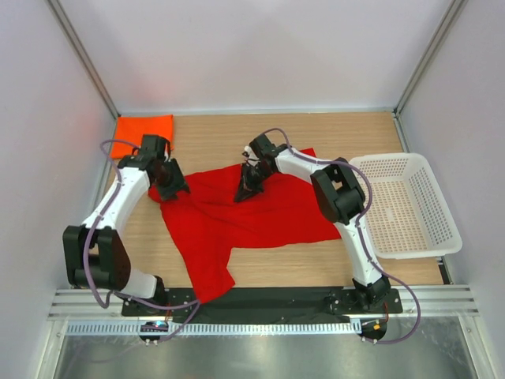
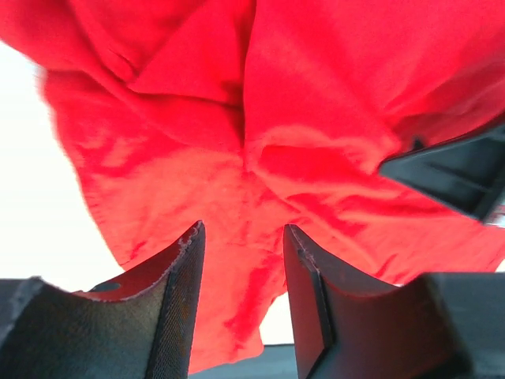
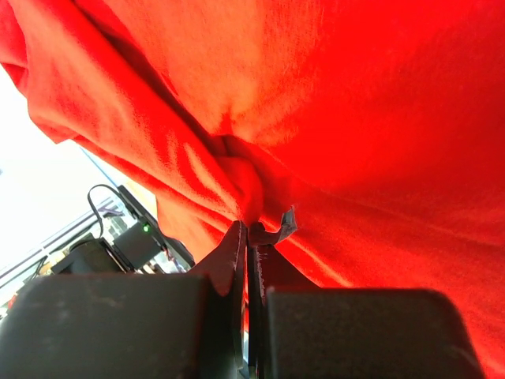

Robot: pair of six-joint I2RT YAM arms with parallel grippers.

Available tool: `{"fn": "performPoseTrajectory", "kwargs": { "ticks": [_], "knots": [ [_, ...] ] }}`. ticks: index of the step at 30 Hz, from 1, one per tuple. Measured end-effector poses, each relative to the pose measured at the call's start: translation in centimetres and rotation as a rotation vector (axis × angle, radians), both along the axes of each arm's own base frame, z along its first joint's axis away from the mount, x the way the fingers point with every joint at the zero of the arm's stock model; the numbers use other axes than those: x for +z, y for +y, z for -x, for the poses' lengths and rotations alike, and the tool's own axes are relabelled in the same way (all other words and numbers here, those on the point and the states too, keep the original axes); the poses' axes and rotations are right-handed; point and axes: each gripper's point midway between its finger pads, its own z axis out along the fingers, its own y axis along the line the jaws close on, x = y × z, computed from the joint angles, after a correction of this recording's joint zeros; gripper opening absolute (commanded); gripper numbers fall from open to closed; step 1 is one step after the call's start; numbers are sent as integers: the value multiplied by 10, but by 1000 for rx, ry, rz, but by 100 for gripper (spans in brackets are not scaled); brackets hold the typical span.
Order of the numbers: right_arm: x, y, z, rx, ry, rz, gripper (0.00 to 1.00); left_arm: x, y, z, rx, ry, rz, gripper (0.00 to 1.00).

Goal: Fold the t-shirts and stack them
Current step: Fold the tshirt

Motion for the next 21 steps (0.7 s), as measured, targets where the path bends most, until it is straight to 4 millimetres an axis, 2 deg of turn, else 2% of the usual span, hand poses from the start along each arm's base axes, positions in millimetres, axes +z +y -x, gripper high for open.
{"fn": "performPoseTrajectory", "kwargs": {
  "ticks": [3, 5, 7, 10, 13, 17, 21],
  "knots": [
    [2, -1, 2, 7, 5, -2, 1, 31, 12, -13, 30, -98, -44, 44],
    [6, 0, 2, 9, 5, -10, 1, 42, 20, -26, 54, -129, -63, 44],
    [14, 3, 0, 12, 1, -22, 2, 42, 30, -43, 74, -130, -80, 39],
    [27, 8, -6, 18, -19, -45, 3, 19, 37, -71, 77, -59, -92, 31],
    [35, 11, -9, 22, -34, -58, 6, -24, 38, -98, 56, 38, -96, 28],
    [33, 7, -4, 31, -19, -42, 8, -69, 33, -102, 31, 155, -95, 28],
    [32, 5, -1, 38, -10, -32, 9, -80, 26, -105, 1, 190, -103, 28]
  ]
}}
